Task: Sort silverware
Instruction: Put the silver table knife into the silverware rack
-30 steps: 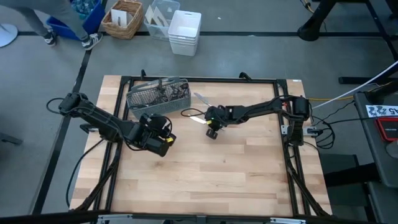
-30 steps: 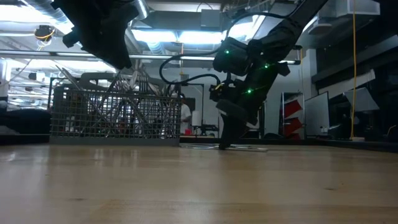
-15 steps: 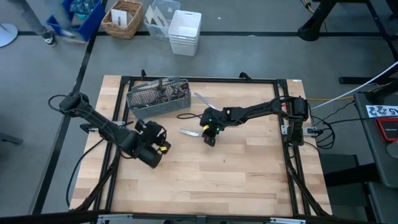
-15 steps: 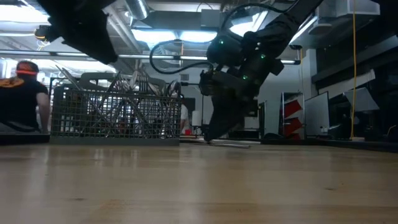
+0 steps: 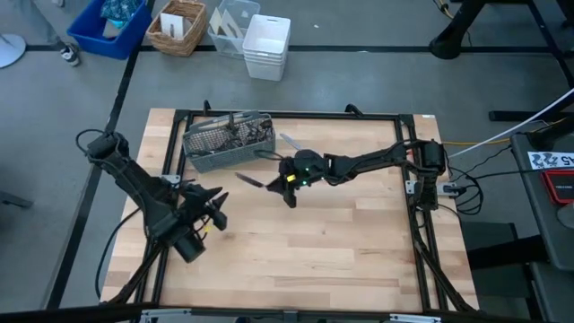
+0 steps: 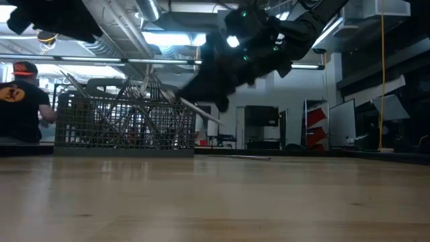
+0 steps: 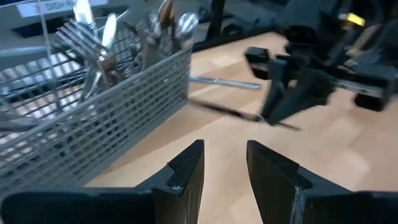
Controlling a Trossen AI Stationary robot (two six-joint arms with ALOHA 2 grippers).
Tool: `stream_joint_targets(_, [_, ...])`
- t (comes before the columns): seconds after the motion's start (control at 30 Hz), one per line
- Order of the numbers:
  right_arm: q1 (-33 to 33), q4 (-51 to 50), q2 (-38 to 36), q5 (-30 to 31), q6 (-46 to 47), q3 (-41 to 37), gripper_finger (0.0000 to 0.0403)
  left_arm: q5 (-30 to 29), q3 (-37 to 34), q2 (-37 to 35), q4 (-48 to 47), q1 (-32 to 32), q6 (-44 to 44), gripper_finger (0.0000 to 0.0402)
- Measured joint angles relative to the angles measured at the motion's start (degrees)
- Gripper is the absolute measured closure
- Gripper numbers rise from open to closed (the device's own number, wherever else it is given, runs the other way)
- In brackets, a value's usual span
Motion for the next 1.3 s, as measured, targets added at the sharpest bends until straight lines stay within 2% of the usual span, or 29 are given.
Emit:
stream_joint_targets(0.13, [0.0,9.6,-0.1,3.0,-1.7,0.1,0.0356,-4.3,0.0,0.0,-0.9,-2.4,-4.0,0.0288])
stream_joint_targets(0.33, [-0.1,16.4,-0.1,8.2,-7.4,0.1,0.0356,-16.1,-0.9,0.0,-0.3,-2.9,-7.5,0.0288])
stream_joint_targets(0.67, [-0.1,19.2,-0.1,16.3,-19.0,0.1,0.0356,-16.7,-1.2,0.0,-0.1,1.9,-5.3,0.0288])
stream_joint_targets(0.83, [-0.1,22.1,-0.1,16.6,-23.4,0.1,0.0356,-17.7,-1.2,0.0,2.6,5.5,-3.0,0.0288])
stream_joint_targets(1.07, [-0.1,23.5,-0.2,16.7,-26.4,0.1,0.0356,-23.0,-1.2,0.0,9.0,9.6,3.5,0.0288])
stream_joint_targets(1.3, [-0.1,23.6,-0.2,16.8,-28.7,0.1,0.0356,-23.3,-1.2,0.0,10.7,12.2,3.4,0.0288])
